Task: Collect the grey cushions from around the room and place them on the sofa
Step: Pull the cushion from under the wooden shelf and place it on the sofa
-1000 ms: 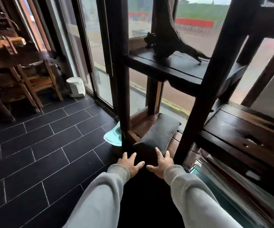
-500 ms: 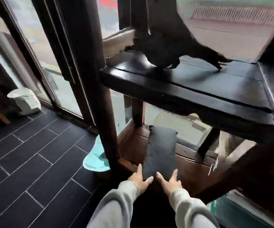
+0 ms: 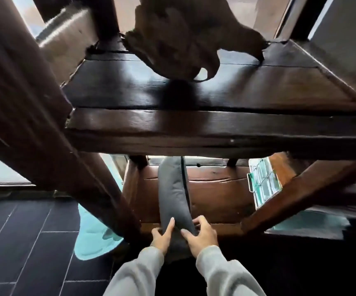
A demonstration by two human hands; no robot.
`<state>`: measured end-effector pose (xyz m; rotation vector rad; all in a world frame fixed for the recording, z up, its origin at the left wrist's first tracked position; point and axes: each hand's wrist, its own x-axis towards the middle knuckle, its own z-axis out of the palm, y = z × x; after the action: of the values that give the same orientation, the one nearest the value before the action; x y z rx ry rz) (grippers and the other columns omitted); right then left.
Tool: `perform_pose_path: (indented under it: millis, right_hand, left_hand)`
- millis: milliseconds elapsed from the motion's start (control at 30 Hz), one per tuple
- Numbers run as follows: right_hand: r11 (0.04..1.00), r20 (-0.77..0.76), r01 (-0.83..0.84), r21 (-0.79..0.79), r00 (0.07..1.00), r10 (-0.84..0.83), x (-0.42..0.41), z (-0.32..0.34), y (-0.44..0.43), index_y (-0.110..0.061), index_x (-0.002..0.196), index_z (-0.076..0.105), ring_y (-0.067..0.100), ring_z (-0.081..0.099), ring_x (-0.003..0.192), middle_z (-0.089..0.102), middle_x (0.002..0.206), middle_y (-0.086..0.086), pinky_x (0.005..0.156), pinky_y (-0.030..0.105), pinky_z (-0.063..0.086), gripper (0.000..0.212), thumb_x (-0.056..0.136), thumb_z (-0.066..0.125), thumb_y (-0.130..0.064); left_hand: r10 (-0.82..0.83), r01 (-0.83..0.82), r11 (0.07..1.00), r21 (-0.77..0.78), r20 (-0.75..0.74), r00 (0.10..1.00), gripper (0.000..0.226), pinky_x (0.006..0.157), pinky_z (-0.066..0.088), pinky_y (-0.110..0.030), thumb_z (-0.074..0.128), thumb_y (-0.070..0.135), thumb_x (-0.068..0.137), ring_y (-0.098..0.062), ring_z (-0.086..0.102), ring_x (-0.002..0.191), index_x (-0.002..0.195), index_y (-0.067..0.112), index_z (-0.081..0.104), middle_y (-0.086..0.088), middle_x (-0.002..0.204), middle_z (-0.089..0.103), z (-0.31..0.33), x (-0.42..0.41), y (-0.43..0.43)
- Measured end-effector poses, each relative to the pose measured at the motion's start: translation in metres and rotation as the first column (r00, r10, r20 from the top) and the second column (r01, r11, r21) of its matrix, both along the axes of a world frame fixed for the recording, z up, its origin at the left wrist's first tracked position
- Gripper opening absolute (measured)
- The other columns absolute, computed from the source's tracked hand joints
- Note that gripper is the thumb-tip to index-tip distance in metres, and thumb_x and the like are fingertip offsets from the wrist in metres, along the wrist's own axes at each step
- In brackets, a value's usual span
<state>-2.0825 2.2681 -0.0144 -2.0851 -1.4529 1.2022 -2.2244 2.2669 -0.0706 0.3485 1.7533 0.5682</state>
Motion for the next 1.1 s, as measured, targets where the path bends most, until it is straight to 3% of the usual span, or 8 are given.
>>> perform_pose_path:
  millis: [133, 267, 467, 633, 767, 867, 967, 1100]
  right_hand:
    - [0.989, -0.077, -0.038, 0.140, 0.996, 0.050, 0.025, 0.017, -0.015, -0.032, 0.078, 0.056, 0.012, 0.067, 0.073, 0.072, 0.075, -0.009, 0.069, 0.026, 0.047, 0.028, 0.082, 0.083, -0.027]
    - [0.978, -0.153, -0.197, 0.066, 0.967, 0.205, 0.078, 0.033, -0.047, -0.033, 0.084, 0.062, 0.004, 0.072, 0.078, 0.076, 0.080, -0.012, 0.075, 0.022, 0.054, 0.021, 0.078, 0.081, -0.040]
    - [0.967, 0.087, -0.253, -0.037, 0.963, 0.256, 0.127, 0.053, -0.073, -0.030, 0.131, 0.071, 0.005, 0.068, 0.114, 0.074, 0.117, -0.012, 0.103, 0.022, 0.050, 0.055, 0.080, 0.085, -0.047]
    - [0.937, 0.117, 0.075, 0.342, 0.986, -0.122, 0.171, 0.095, -0.096, -0.017, 0.154, 0.048, 0.027, 0.045, 0.143, 0.048, 0.153, 0.007, 0.121, 0.039, 0.033, 0.093, 0.076, 0.089, -0.046]
    - [0.989, 0.244, 0.030, 0.144, 0.968, -0.065, 0.217, 0.110, -0.122, -0.025, 0.162, 0.025, 0.024, 0.025, 0.156, 0.028, 0.169, 0.004, 0.126, 0.041, 0.023, 0.119, 0.068, 0.078, -0.076]
    - [0.997, 0.158, 0.073, -0.002, 0.985, -0.072, 0.270, 0.114, -0.160, -0.035, 0.160, 0.028, 0.028, 0.049, 0.142, 0.050, 0.156, 0.002, 0.115, 0.044, 0.044, 0.130, 0.050, 0.077, -0.087]
    - [0.996, 0.132, 0.092, -0.017, 0.987, -0.089, 0.329, 0.116, -0.213, -0.031, 0.151, 0.044, 0.027, 0.060, 0.129, 0.064, 0.137, 0.000, 0.098, 0.034, 0.050, 0.126, 0.042, 0.082, -0.083]
    - [0.943, 0.042, 0.284, 0.172, 0.954, -0.296, 0.411, 0.110, -0.289, -0.037, 0.110, 0.062, 0.010, 0.066, 0.097, 0.070, 0.100, -0.016, 0.076, 0.018, 0.048, 0.065, 0.058, 0.092, -0.062]
  left_hand:
    - [0.039, -0.065, 0.994, 0.089, 0.269, 0.962, 0.127, 0.114, 0.041, -0.049, 0.075, 0.088, 0.046, -0.039, 0.058, 0.127, 0.137, 0.003, 0.055, -0.020, 0.136, 0.062, 0.012, -0.009, 0.014]
    - [0.113, -0.231, 0.956, 0.178, 0.504, 0.856, 0.078, 0.102, 0.052, -0.051, 0.081, 0.046, 0.070, -0.038, 0.069, 0.111, 0.132, 0.003, 0.063, -0.023, 0.121, 0.072, 0.029, -0.014, 0.030]
    - [-0.302, 0.236, 0.847, 0.477, 0.066, 0.951, 0.102, 0.090, 0.058, -0.037, 0.096, 0.038, 0.034, -0.032, 0.073, 0.101, 0.123, 0.003, 0.062, -0.012, 0.103, 0.078, 0.057, 0.002, 0.026]
    - [-0.716, 0.776, 0.522, 0.354, -0.313, 0.624, 0.107, 0.109, 0.047, -0.033, 0.090, 0.051, 0.037, -0.022, 0.065, 0.119, 0.134, 0.019, 0.059, -0.001, 0.124, 0.071, 0.103, 0.055, -0.005]
    - [-0.812, 0.937, 0.287, 0.198, -0.469, 0.347, 0.081, 0.091, 0.045, -0.006, 0.098, 0.036, 0.062, -0.001, 0.063, 0.102, 0.134, 0.031, 0.061, 0.021, 0.111, 0.068, 0.133, 0.110, -0.039]
    - [-0.808, 0.981, 0.148, 0.126, -0.557, 0.193, 0.090, 0.111, 0.043, -0.031, 0.095, 0.038, 0.067, -0.015, 0.061, 0.123, 0.147, 0.032, 0.054, 0.009, 0.132, 0.068, 0.149, 0.165, -0.073]
    - [-0.757, 1.000, -0.003, 0.030, -0.653, 0.018, 0.104, 0.111, 0.038, -0.028, 0.094, 0.049, 0.063, -0.020, 0.054, 0.133, 0.153, 0.031, 0.045, 0.005, 0.144, 0.060, 0.157, 0.224, -0.108]
    - [-0.767, 0.972, -0.055, 0.227, -0.633, 0.105, 0.106, 0.099, 0.040, -0.013, 0.086, 0.069, 0.049, -0.004, 0.055, 0.117, 0.145, 0.045, 0.049, 0.028, 0.122, 0.061, 0.158, 0.311, -0.154]
